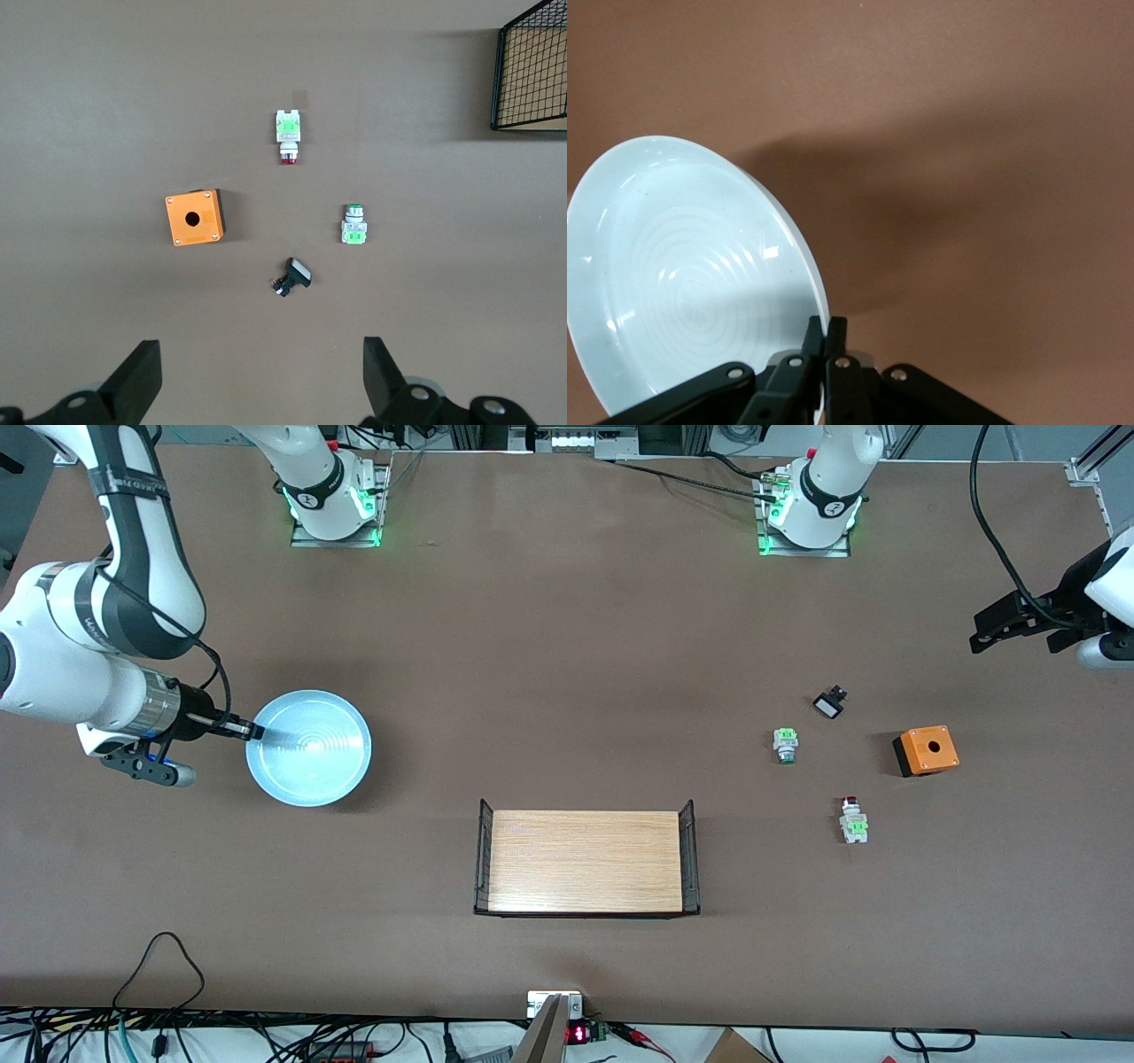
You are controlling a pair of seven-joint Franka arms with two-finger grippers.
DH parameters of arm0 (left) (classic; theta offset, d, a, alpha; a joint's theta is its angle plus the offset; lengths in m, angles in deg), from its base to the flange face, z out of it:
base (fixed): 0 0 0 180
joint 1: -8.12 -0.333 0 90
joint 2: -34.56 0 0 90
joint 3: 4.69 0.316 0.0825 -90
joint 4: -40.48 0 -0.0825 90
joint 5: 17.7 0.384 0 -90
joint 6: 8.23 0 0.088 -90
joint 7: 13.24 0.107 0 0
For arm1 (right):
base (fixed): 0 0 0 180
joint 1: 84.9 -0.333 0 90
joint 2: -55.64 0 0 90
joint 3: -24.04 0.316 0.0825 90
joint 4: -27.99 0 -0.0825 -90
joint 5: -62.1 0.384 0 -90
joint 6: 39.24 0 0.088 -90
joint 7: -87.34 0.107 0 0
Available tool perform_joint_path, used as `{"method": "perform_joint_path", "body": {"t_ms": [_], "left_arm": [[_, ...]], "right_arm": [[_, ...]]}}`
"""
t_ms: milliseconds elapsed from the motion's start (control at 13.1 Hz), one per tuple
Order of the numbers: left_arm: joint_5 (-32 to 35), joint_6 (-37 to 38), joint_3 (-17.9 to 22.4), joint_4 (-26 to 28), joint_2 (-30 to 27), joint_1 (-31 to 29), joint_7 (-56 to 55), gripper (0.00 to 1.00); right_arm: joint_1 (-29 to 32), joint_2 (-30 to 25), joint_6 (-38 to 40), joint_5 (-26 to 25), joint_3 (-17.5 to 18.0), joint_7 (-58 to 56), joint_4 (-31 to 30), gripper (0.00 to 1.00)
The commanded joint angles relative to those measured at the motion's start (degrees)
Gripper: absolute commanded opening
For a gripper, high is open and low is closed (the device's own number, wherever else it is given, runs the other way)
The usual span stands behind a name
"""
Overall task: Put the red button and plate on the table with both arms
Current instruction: 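Carry the blue plate off the tray with the right gripper, then lower the plate onto the table with the right gripper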
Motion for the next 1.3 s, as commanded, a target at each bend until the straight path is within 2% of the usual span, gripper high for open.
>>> {"method": "perform_joint_path", "body": {"t_ms": [0,153,534,840,1221], "left_arm": [[1.4,0.86,0.85,-1.52,0.72,1.07,0.37,1.0],[1.4,1.3,0.76,-1.6,0.81,1.08,0.46,1.0],[0.79,1.04,0.76,-4.24,1.51,0.99,-0.25,1.0],[0.87,1.04,0.76,-6.26,2.48,1.34,-0.33,1.0],[0.87,1.13,0.76,-6.79,2.48,1.34,-0.86,1.0]], "right_arm": [[2.95,-2.65,-5.43,1.68,0.92,-6.87,-7.57,0.0],[3.75,-3.35,-10.79,4.4,0.92,-11.79,-12.23,0.0],[5.32,-3.27,-19.94,6.24,0.92,-18.21,-20.15,0.0],[7.87,-1.69,-20.13,13.01,0.92,-28.75,-21.83,0.0],[10.07,0.95,-20.39,16.01,0.92,-35.54,-21.74,0.0]]}}
